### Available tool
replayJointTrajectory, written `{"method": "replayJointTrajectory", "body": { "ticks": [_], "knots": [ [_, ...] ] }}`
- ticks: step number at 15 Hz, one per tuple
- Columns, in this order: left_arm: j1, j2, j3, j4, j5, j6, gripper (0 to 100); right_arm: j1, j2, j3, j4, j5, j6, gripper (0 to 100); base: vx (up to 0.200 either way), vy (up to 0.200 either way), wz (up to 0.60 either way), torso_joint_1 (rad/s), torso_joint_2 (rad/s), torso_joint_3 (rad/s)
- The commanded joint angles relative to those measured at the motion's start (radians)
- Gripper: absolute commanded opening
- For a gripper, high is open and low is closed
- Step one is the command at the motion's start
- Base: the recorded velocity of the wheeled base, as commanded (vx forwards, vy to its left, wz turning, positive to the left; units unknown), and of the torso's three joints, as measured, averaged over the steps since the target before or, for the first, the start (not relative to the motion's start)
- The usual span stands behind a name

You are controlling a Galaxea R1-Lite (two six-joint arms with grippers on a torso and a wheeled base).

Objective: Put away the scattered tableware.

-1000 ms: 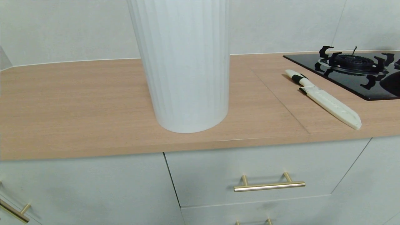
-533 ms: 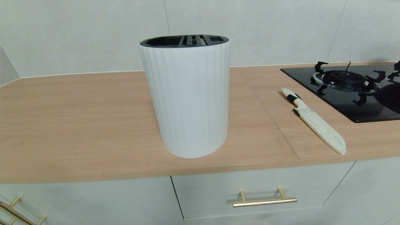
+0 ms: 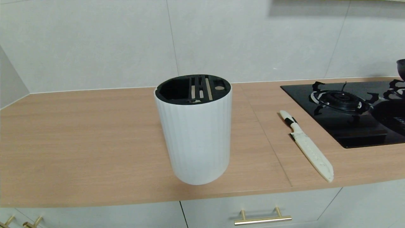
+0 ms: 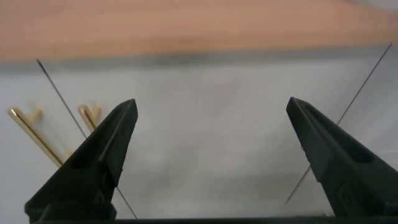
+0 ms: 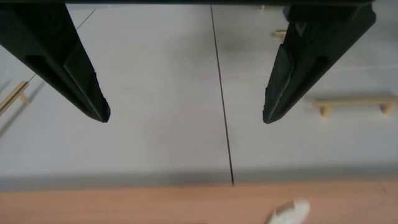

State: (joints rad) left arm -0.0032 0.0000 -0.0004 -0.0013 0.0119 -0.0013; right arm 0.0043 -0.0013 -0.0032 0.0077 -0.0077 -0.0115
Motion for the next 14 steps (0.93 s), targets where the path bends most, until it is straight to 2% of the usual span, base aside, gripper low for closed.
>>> {"method": "replayJointTrajectory", "body": {
  "ticks": [1, 14],
  "knots": [
    [0.000, 0.002, 0.000, 0.000, 0.000, 0.000, 100, 0.000, 0.001, 0.000, 0.000, 0.000, 0.001, 100, 0.000, 0.000, 0.00, 0.217, -0.49, -0.286],
    [0.000, 0.000, 0.000, 0.000, 0.000, 0.000, 100, 0.000, 0.001, 0.000, 0.000, 0.000, -0.001, 100, 0.000, 0.000, 0.00, 0.240, -0.53, -0.290]
  ]
}}
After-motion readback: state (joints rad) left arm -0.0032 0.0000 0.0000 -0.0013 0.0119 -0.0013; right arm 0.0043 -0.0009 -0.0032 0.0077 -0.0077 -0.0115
